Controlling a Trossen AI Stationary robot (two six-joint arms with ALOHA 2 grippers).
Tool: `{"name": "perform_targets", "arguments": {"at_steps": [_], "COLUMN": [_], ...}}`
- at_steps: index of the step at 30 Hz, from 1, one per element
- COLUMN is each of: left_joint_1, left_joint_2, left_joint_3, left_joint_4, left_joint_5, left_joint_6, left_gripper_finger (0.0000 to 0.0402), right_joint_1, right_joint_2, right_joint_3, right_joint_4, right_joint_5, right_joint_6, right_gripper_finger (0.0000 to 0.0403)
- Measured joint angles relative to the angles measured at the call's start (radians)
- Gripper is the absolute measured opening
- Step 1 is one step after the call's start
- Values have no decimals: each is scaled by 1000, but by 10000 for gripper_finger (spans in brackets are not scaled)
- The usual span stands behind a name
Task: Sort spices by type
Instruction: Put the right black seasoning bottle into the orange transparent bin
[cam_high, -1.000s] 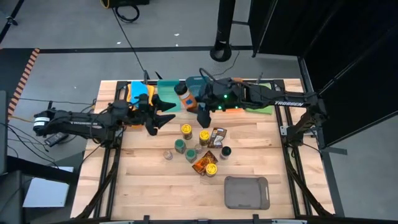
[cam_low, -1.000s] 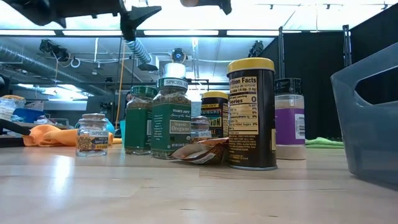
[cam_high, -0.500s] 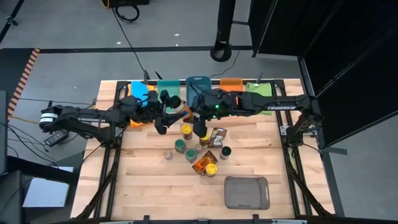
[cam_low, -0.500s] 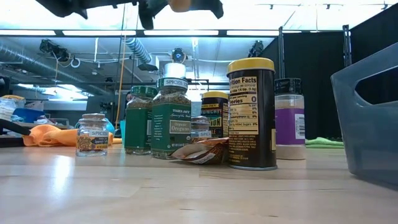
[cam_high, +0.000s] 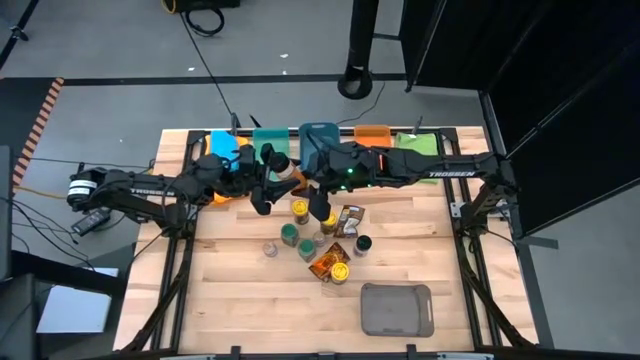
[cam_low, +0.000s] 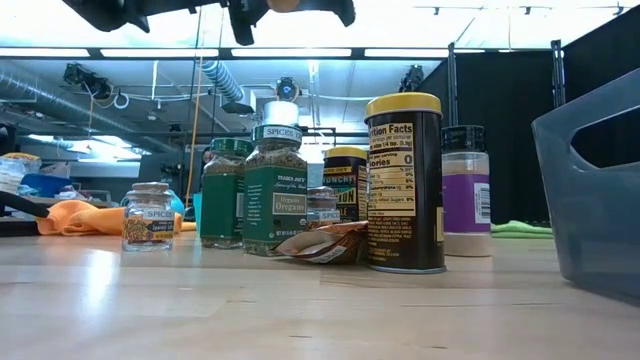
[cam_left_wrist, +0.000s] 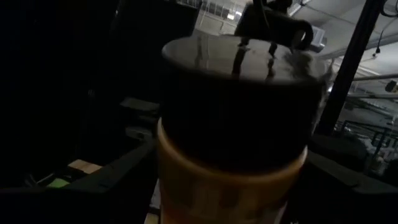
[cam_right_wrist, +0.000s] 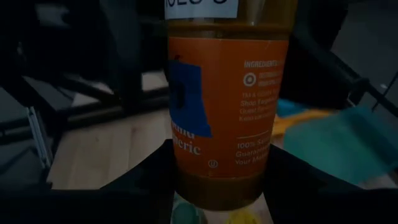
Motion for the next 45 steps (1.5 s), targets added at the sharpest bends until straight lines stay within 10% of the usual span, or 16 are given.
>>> {"name": "perform_targets", "arguments": {"at_steps": [24, 36, 45], "left_joint_1": [19, 67, 72], "left_joint_2": [-1, -1, -1], "left_joint_3": [0, 0, -1], "left_joint_4": [-22, -22, -25], "left_joint_5": [-2, 52, 55], "left_joint_6": [7, 10, 7], "left_gripper_finger": [307, 204, 199], "right_joint_1": [-47, -47, -58], "right_joint_2": [-10, -12, -17], "right_joint_3": [0, 0, 0], "right_joint_4": [65, 64, 51], "right_joint_5": [-37, -35, -40], "right_joint_6": [-11, -16, -72], "right_gripper_finger": [199, 200, 251]}}
